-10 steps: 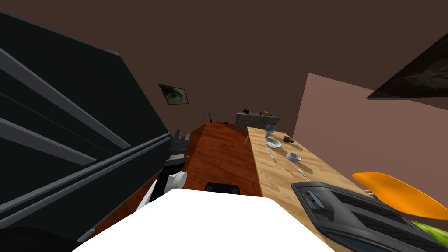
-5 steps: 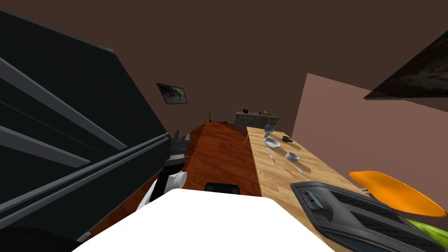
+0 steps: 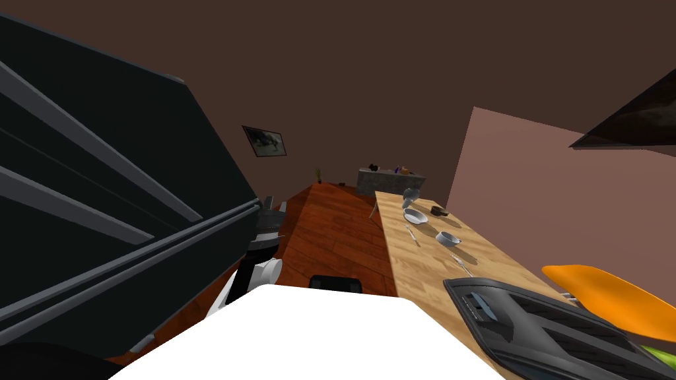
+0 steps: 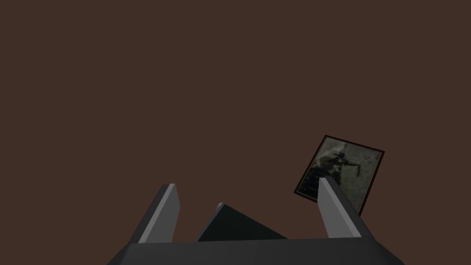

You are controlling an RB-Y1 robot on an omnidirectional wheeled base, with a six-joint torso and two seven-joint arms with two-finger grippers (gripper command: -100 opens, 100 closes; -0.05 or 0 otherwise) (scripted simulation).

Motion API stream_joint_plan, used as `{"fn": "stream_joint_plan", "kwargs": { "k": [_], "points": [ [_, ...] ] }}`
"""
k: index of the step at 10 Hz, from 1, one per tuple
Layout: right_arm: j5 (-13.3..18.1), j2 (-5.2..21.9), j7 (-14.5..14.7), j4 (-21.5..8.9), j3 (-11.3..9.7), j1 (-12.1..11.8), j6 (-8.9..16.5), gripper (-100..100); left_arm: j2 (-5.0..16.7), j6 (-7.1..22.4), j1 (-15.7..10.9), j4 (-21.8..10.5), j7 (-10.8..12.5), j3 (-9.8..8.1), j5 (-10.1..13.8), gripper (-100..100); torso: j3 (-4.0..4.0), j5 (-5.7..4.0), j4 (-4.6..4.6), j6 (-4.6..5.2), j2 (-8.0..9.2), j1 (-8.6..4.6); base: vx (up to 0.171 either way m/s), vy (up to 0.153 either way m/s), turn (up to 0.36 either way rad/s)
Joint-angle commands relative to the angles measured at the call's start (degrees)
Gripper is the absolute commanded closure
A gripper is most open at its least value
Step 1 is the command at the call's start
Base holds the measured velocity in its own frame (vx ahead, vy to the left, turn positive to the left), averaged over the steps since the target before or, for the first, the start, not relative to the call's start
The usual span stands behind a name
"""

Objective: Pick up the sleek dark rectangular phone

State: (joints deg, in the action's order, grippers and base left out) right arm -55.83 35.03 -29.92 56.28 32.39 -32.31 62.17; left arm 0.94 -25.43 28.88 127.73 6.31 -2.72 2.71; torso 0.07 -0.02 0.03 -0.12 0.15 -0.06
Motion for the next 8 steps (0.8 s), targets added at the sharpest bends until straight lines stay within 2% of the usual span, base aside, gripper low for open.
{"fn": "stream_joint_plan", "kwargs": {
  "k": [1, 6, 7, 8],
  "points": [
    [-1.78, 1.39, -0.26, -0.88, -0.86, -0.31, -0.20, 100, 0.00, 0.00, 0.00, 0.00, 0.00, 0.00, 0.00, 0, 0.00, 0.00, 0.00, 0.00, 0.00, 0.00, -0.051, 0.048, 0.076],
    [-7.01, 5.73, -0.73, -4.30, -3.07, -0.75, -0.66, 100, 0.00, 0.00, 0.01, 0.00, 0.00, 0.00, 0.00, 0, -0.03, 0.01, -0.01, 0.07, -0.06, -0.01, -0.030, 0.040, 0.069],
    [-6.37, 5.20, -0.37, -4.23, -2.81, -0.54, -0.71, 100, 0.00, 0.00, 0.01, 0.00, 0.00, 0.00, 0.00, 0, -0.03, 0.02, -0.01, 0.09, -0.06, -0.01, -0.012, 0.015, 0.009],
    [-6.50, 5.30, -0.40, -4.30, -2.84, -0.54, -0.72, 0, 0.00, 0.00, 0.01, 0.00, 0.00, -0.01, 0.00, 0, -0.05, -0.01, -0.02, 0.11, -0.10, -0.06, 0.000, 0.000, 0.000]
  ]
}}
